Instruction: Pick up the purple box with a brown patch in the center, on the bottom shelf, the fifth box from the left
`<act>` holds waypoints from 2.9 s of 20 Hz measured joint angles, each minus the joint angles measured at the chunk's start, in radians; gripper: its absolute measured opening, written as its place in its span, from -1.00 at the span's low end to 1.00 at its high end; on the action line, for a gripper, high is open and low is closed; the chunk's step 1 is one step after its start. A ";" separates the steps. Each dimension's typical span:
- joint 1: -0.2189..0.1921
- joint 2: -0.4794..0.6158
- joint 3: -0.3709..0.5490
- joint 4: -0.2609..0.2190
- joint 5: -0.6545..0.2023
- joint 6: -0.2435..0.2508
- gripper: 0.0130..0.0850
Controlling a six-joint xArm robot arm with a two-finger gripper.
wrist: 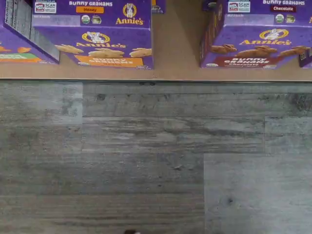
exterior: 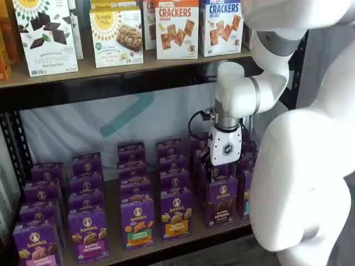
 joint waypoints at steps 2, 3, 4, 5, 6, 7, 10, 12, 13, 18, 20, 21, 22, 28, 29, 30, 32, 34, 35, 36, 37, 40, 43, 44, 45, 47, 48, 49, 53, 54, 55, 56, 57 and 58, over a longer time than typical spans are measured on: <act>-0.006 0.032 -0.012 -0.001 -0.019 -0.005 1.00; -0.010 0.048 -0.019 -0.005 -0.028 -0.005 1.00; -0.013 0.063 -0.026 -0.010 -0.035 -0.004 1.00; -0.017 0.084 -0.036 -0.019 -0.045 -0.001 1.00; -0.022 0.106 -0.047 -0.024 -0.056 -0.001 1.00; -0.027 0.124 -0.057 -0.031 -0.064 0.001 1.00; -0.039 0.169 -0.080 -0.038 -0.087 -0.005 1.00; -0.048 0.196 -0.097 -0.049 -0.100 -0.003 1.00; -0.054 0.216 -0.108 -0.051 -0.110 -0.007 1.00; -0.073 0.285 -0.148 -0.075 -0.141 -0.004 1.00; -0.077 0.312 -0.162 -0.061 -0.157 -0.021 1.00; -0.078 0.327 -0.171 -0.053 -0.163 -0.030 1.00; -0.079 0.342 -0.180 -0.045 -0.167 -0.038 1.00; -0.077 0.422 -0.234 0.000 -0.177 -0.078 1.00; -0.077 0.437 -0.244 0.000 -0.182 -0.078 1.00; -0.078 0.451 -0.252 -0.001 -0.189 -0.078 1.00; -0.081 0.474 -0.269 -0.019 -0.201 -0.064 1.00; -0.088 0.497 -0.288 -0.071 -0.207 -0.021 1.00; -0.093 0.508 -0.300 -0.115 -0.207 0.015 1.00; -0.098 0.521 -0.313 -0.156 -0.205 0.049 1.00; -0.102 0.533 -0.325 -0.180 -0.205 0.068 1.00; -0.112 0.569 -0.355 -0.195 -0.218 0.073 1.00; -0.123 0.594 -0.376 -0.213 -0.237 0.080 1.00; -0.127 0.602 -0.384 -0.219 -0.240 0.083 1.00; -0.131 0.613 -0.396 -0.221 -0.242 0.081 1.00; -0.138 0.632 -0.415 -0.223 -0.245 0.075 1.00; -0.142 0.641 -0.425 -0.224 -0.248 0.072 1.00; -0.146 0.651 -0.435 -0.225 -0.251 0.069 1.00; -0.158 0.688 -0.477 -0.238 -0.261 0.070 1.00; -0.160 0.695 -0.487 -0.226 -0.260 0.057 1.00; -0.162 0.703 -0.499 -0.213 -0.257 0.043 1.00; -0.164 0.709 -0.508 -0.205 -0.254 0.033 1.00; -0.166 0.715 -0.518 -0.196 -0.252 0.021 1.00; -0.168 0.722 -0.528 -0.184 -0.250 0.008 1.00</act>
